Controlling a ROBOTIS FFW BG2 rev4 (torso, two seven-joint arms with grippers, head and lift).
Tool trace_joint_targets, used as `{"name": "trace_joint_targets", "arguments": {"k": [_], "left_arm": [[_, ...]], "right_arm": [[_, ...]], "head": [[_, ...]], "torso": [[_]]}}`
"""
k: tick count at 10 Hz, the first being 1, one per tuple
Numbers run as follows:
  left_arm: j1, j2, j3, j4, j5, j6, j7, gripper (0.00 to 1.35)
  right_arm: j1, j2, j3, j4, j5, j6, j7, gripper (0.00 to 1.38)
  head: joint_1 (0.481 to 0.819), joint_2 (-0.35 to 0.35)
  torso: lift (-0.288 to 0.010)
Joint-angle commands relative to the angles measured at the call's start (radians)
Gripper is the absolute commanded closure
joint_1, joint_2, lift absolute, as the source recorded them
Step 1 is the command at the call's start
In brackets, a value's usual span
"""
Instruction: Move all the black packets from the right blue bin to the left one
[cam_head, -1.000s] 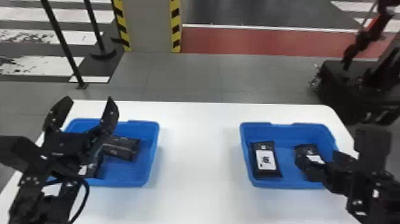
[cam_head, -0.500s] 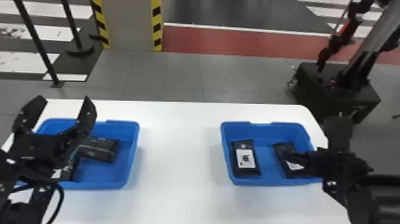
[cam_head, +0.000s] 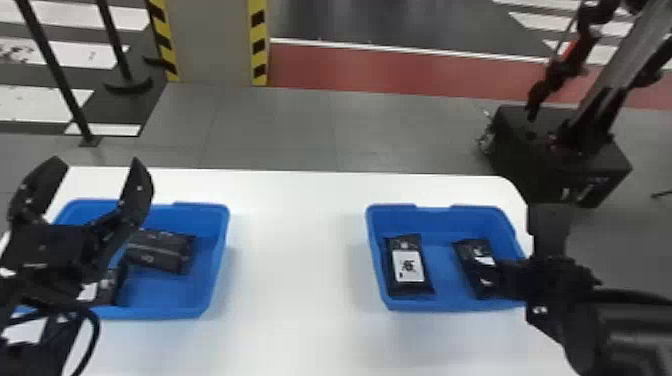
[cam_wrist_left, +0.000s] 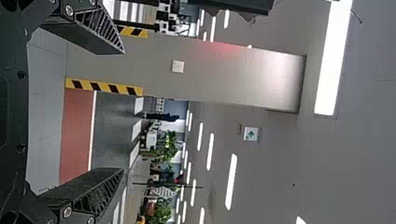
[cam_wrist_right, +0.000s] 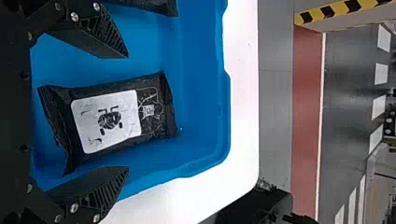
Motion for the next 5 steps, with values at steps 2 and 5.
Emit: {"name": "trace_joint_targets", "arguments": {"k": [2, 5], "left_arm": [[0.000, -0.003, -0.003, 0.000, -0.001, -0.007, 0.000, 0.13], [0.002, -0.003, -0.001, 0.000, -0.001, -0.004, 0.000, 0.13]], "right_arm": [[0.001, 0.014, 0.003, 0.015, 0.010, 0.003, 0.000, 0.18], [0.001, 0.017, 0.003, 0.052, -0.001, 0.001, -0.002, 0.18]], "head": [[0.695, -0.120], [0.695, -0.118]], "torso": [[-0.110], [-0.110]]}}
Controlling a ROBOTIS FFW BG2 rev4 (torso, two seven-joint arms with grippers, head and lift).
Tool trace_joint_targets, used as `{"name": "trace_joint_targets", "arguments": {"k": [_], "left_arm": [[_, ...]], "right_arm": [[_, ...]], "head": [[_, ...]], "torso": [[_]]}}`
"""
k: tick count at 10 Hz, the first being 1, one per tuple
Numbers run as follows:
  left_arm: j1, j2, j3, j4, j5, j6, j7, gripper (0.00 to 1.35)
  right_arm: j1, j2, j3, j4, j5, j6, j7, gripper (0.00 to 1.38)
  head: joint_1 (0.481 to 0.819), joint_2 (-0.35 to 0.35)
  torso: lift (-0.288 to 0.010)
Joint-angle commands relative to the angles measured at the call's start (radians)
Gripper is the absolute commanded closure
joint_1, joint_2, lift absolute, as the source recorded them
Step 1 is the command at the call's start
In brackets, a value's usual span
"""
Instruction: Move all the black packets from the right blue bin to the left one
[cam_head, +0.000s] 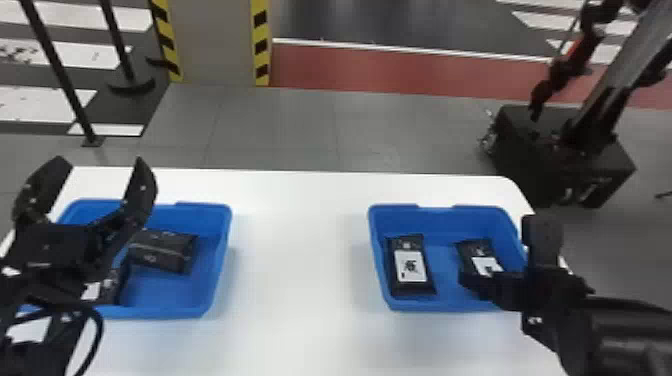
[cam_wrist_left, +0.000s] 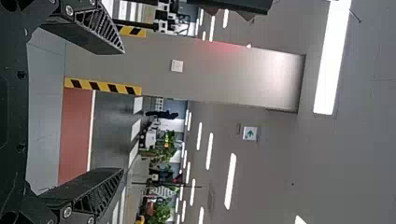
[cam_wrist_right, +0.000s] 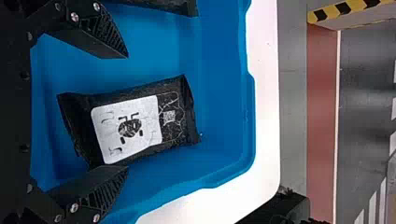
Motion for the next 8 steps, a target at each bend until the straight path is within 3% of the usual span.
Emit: {"name": "trace_joint_targets", "arguments": {"k": [1, 8], "left_arm": [[0.002, -0.003, 0.000, 0.000, 0.002, -0.001, 0.000, 0.13], [0.010, -0.003, -0.001, 0.000, 0.014, -0.003, -0.002, 0.13]], "right_arm": [[0.000, 0.001, 0.000, 0.009, -0.002, -0.004, -0.001, 0.18], [-0.022, 0.004, -0.003, 0.070, -0.013, -0.004, -0.093, 0.18]], "head": [[0.695, -0.116], [0.695, -0.139]], "torso": [[-0.110], [-0.110]]}}
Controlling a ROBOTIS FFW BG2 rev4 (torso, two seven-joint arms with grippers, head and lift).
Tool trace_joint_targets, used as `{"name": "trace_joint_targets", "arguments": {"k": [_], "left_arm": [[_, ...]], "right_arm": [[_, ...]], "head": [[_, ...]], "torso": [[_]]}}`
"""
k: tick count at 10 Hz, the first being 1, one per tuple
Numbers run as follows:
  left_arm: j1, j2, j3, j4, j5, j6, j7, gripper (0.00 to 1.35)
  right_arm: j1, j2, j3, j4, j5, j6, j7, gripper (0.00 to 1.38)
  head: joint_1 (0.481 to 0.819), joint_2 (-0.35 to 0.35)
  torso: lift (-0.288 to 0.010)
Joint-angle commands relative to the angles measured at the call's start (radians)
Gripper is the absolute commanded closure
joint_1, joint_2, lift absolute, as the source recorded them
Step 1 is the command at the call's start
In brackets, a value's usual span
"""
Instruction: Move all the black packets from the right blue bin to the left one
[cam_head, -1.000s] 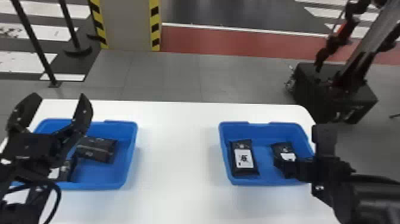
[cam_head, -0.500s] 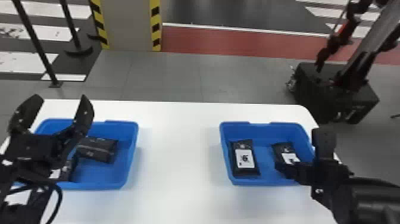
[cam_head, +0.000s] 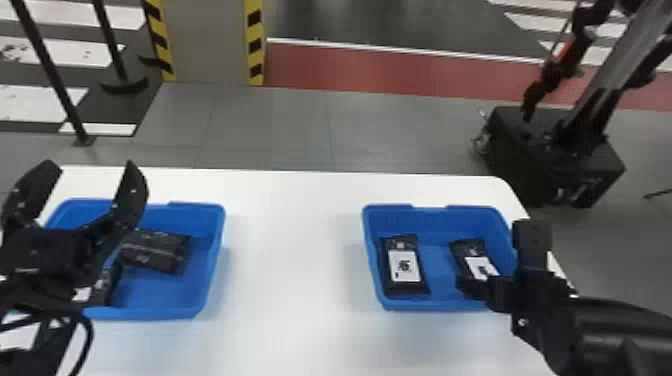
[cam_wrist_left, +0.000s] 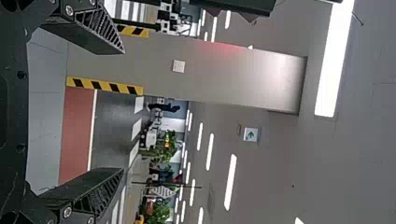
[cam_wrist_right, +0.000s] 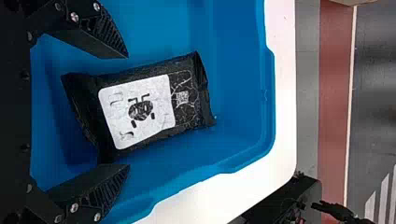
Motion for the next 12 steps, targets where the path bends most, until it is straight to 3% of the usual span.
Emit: {"name": "trace_joint_targets", "arguments": {"k": [1, 2, 3, 4, 8, 10, 11, 12], "left_arm": [[0.001, -0.003, 0.000, 0.000, 0.002, 0.000, 0.000, 0.13], [0.001, -0.003, 0.003, 0.000, 0.002, 0.000, 0.000, 0.13], [0.004, -0.003, 0.005, 0.000, 0.002, 0.000, 0.000, 0.13], [0.004, -0.003, 0.005, 0.000, 0.005, 0.003, 0.000, 0.13], [0.008, -0.003, 0.003, 0.000, 0.023, -0.012, 0.000, 0.14], [-0.001, -0.003, -0.003, 0.000, 0.031, -0.015, 0.000, 0.14], [-0.004, -0.003, -0.006, 0.000, 0.049, 0.010, 0.000, 0.14], [-0.004, -0.003, -0.008, 0.000, 0.054, 0.012, 0.000, 0.14]], "right_arm": [[0.000, -0.001, 0.000, -0.003, -0.003, -0.002, -0.015, 0.19], [0.005, -0.001, -0.002, -0.005, -0.014, -0.007, -0.026, 0.38], [0.010, -0.004, -0.005, 0.009, -0.048, -0.007, -0.030, 0.85], [0.020, -0.006, -0.005, 0.002, -0.063, -0.007, -0.049, 1.06], [0.086, 0.000, 0.009, -0.099, -0.051, -0.129, -0.050, 1.12], [0.152, 0.011, 0.037, -0.204, -0.054, -0.282, -0.049, 1.12], [0.182, 0.013, 0.057, -0.234, -0.075, -0.431, -0.024, 1.12], [0.182, 0.013, 0.061, -0.224, -0.078, -0.549, 0.071, 1.12]], "head": [[0.695, -0.139], [0.695, -0.141], [0.695, -0.143], [0.695, -0.141], [0.695, -0.135], [0.695, -0.123], [0.695, -0.110], [0.695, -0.086]], "torso": [[-0.110], [-0.110], [-0.110], [-0.110], [-0.110], [-0.110], [-0.110], [-0.110]]}}
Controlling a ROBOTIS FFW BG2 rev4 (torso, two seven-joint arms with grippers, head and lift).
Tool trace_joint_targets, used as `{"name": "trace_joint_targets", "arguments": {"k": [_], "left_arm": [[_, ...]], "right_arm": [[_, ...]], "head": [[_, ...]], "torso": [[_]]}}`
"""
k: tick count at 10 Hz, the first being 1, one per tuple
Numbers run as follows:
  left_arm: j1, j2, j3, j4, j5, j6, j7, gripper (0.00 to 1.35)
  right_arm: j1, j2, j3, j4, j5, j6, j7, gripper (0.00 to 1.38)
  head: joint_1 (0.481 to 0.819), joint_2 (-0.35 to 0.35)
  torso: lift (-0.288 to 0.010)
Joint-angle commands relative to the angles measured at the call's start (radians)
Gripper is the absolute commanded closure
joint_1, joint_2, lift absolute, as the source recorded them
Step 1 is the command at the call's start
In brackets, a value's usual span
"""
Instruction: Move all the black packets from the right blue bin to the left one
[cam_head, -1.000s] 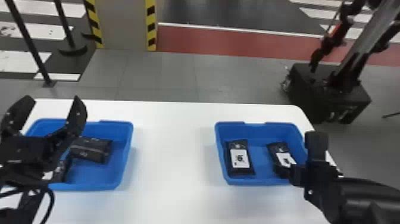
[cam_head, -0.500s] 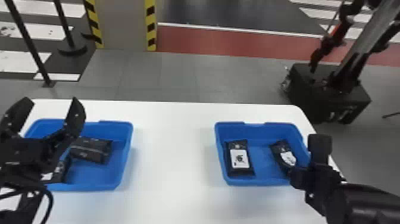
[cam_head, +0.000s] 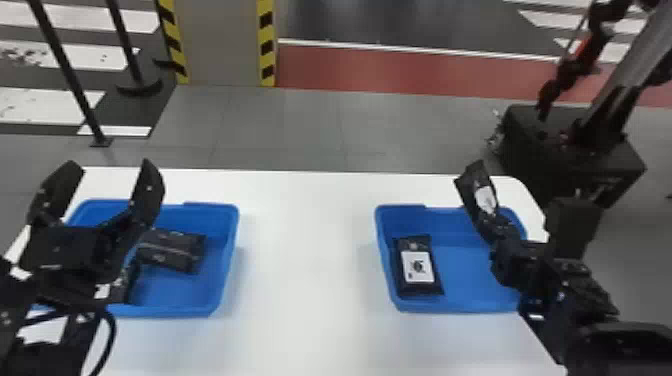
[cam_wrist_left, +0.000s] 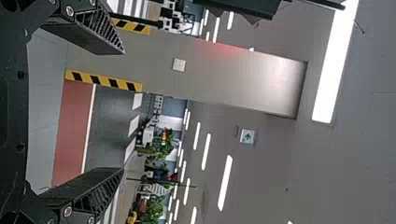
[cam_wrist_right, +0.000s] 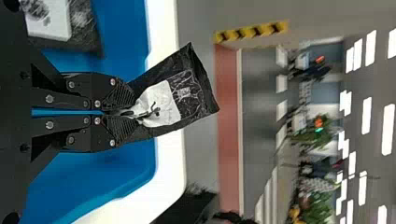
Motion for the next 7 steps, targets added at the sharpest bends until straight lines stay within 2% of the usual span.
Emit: {"name": "trace_joint_targets", "arguments": {"k": [1, 3, 5, 6, 7], "left_arm": [[0.000, -0.003, -0.004, 0.000, 0.004, -0.001, 0.000, 0.14], [-0.012, -0.003, -0.021, 0.000, 0.006, -0.001, 0.000, 0.14], [-0.017, -0.003, -0.038, 0.000, 0.053, -0.003, -0.009, 0.14], [-0.020, -0.003, -0.047, 0.000, 0.084, -0.018, -0.023, 0.14], [-0.032, -0.003, -0.070, 0.000, 0.147, 0.031, -0.063, 0.14]], "right_arm": [[-0.013, 0.000, 0.018, 0.001, -0.009, -0.111, 0.100, 1.12], [-0.055, 0.000, 0.093, 0.016, -0.062, -0.155, 0.233, 1.12], [-0.143, 0.000, 0.188, 0.087, -0.111, -0.192, 0.361, 1.12], [-0.180, -0.004, 0.243, 0.126, -0.162, -0.194, 0.393, 1.12], [-0.195, -0.012, 0.285, 0.129, -0.188, -0.199, 0.404, 1.12]], "head": [[0.695, -0.069], [0.695, -0.004], [0.690, 0.055], [0.675, 0.097], [0.664, 0.133]], "torso": [[-0.110], [-0.110], [-0.110], [-0.110], [-0.110]]}}
